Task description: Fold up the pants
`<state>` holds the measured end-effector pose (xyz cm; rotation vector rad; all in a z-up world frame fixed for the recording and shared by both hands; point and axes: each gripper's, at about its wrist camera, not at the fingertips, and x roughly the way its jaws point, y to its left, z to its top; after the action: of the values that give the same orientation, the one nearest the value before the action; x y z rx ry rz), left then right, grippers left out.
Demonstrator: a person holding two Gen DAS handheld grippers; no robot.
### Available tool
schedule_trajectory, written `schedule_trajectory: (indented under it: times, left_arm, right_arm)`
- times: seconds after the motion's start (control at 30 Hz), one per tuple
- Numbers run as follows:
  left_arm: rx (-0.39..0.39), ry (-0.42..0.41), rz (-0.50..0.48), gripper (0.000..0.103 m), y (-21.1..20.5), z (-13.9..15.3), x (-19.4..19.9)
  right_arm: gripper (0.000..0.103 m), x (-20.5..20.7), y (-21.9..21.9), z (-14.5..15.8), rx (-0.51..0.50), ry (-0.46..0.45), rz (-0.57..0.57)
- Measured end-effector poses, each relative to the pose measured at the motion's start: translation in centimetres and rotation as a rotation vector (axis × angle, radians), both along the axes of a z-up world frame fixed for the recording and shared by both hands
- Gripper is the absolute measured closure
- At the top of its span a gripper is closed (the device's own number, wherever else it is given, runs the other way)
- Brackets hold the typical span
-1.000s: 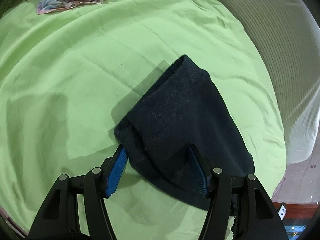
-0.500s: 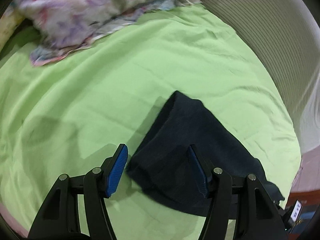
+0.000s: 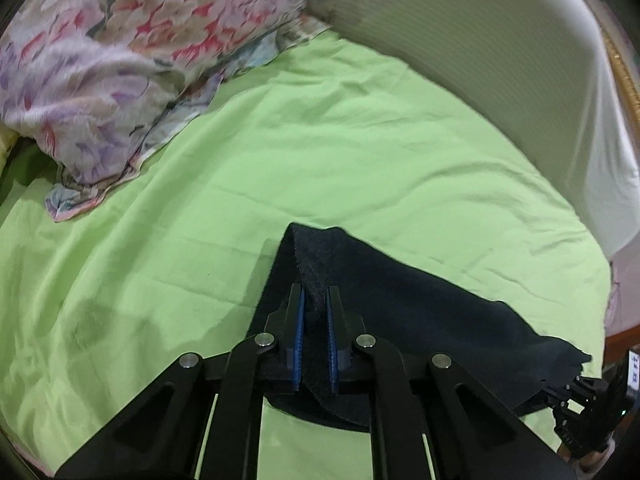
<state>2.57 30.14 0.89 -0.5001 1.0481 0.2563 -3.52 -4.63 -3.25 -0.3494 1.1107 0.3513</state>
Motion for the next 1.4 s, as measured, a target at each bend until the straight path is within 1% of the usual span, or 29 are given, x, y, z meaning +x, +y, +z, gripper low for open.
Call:
schedule_trajectory:
  times: [0.07,0.13,0.23,0.33,0.37,0.4,0.43,0.47,0.53,0.57,0.6,0.63,0.67,0.7,0.73,0.77,0.83,0.9,0.97,1.0,1.07,1.13,1.17,1.2,1.23,1.27,1.3,1.33,1.4]
  left_arm:
    - [0.0,-0.009,-0.012,0.095,-0.1,0.4,-0.7]
    - [0.002,0.001,-0.02,0.095,-0.2,-0.1,-1.2]
    - [-0.007,0.028,-0.006,0.095,0.2,-1.8,-1.7]
    - [0.0,0.035,0.009,0.094,0.6,-3.1,-2.0]
    - [-0.001,0.037,0.011,0.092,0.7,-3.5,-2.0]
    - [0.007,0.043,0.014,0.086,0.7,-3.6,-2.0]
    - [0.033,0.056,0.016,0.083,0.6,-3.7,-2.1]
    - [0.052,0.062,0.015,0.08,0.6,-3.6,-2.2]
    - [0.058,0.055,0.024,0.075,0.5,-3.1,-2.7]
    - [0.052,0.054,0.048,0.069,0.6,-2.9,-3.3]
    - [0.04,0.056,0.064,0.061,0.7,-2.8,-3.7]
    - [0.011,0.056,0.089,0.057,0.9,-2.8,-4.2]
    - [-0.027,0.057,0.118,0.049,1.0,-3.0,-4.8]
    - [-0.058,0.058,0.138,0.047,1.1,-3.3,-5.2]
    - [-0.091,0.057,0.152,0.047,1.1,-3.6,-5.6]
    - [-0.124,0.06,0.169,0.047,0.9,-4.0,-6.0]
    - [-0.162,0.082,0.187,0.047,0.5,-4.9,-6.4]
    - [-0.184,0.101,0.194,0.047,0.2,-5.6,-6.5]
    - [-0.213,0.107,0.199,0.047,0.1,-6.4,-6.3]
    - [-0.225,0.104,0.2,0.047,0.2,-6.7,-6.2]
    - [-0.24,0.096,0.198,0.047,0.4,-7.1,-5.8]
    - [-0.255,0.095,0.2,0.047,0.6,-7.6,-5.4]
    - [-0.271,0.086,0.209,0.047,0.8,-7.8,-5.2]
    - [-0.281,0.074,0.218,0.046,1.0,-7.9,-5.1]
    - [-0.287,0.059,0.224,0.047,1.0,-7.9,-4.9]
    - [-0.29,0.031,0.232,0.048,1.1,-7.9,-4.7]
    - [-0.291,0.017,0.24,0.052,1.2,-7.9,-4.5]
    - [-0.294,0.003,0.249,0.056,1.2,-8.1,-4.4]
    - [-0.312,-0.037,0.249,0.075,1.3,-7.9,-4.4]
  right_arm:
    - [0.098,-0.8,-0.5,1.3,0.015,-0.002,0.017]
    - [0.098,-1.5,-0.7,1.6,0.013,0.014,0.029]
    - [0.098,-1.9,-0.6,0.3,-0.007,0.049,0.042]
    - [0.097,-1.4,-0.3,-1.9,-0.009,0.102,0.015]
    - [0.096,-1.2,-0.2,-2.7,-0.01,0.131,-0.001]
    - [0.094,-1.2,-0.1,-2.9,-0.011,0.145,-0.016]
    - [0.092,-1.1,-0.1,-3.3,-0.007,0.165,-0.035]
    - [0.09,-1.0,0.0,-3.2,-0.005,0.169,-0.039]
    - [0.088,-1.3,-0.2,-2.3,0.018,0.158,-0.04]
    - [0.088,-1.3,-0.4,-1.8,0.047,0.161,-0.039]
    - [0.084,-1.1,-0.5,-0.9,0.095,0.164,-0.048]
    - [0.076,-0.8,-0.8,-0.1,0.129,0.154,-0.063]
    - [0.071,-0.5,-0.8,0.4,0.154,0.141,-0.076]
    - [0.058,0.2,-1.0,1.0,0.184,0.122,-0.096]
    - [0.05,1.2,-1.2,1.6,0.211,0.099,-0.125]
    - [0.05,2.4,-1.2,1.8,0.233,0.082,-0.151]
    - [0.05,5.5,-1.5,2.1,0.286,0.057,-0.2]
    - [0.05,9.0,-0.7,1.3,0.29,0.052,-0.204]
    - [0.05,11.4,0.3,0.1,0.26,0.083,-0.194]
    - [0.05,13.0,1.0,-1.0,0.237,0.118,-0.174]
    - [0.05,14.5,2.0,-2.8,0.178,0.164,-0.136]
    - [0.051,15.7,2.9,-5.7,0.094,0.262,-0.094]
    - [0.051,15.9,3.0,-6.1,0.089,0.262,-0.077]
    - [0.055,15.9,3.3,-6.1,0.097,0.253,-0.065]
    - [0.074,16.0,3.3,-6.1,0.106,0.258,-0.058]
    - [0.09,16.1,3.3,-6.0,0.127,0.276,-0.051]
    - [0.09,16.1,3.5,-6.0,0.138,0.296,-0.043]
    - [0.091,15.7,4.2,-5.8,0.105,0.284,-0.019]
    - [0.092,14.8,5.4,-5.1,0.053,0.26,0.037]
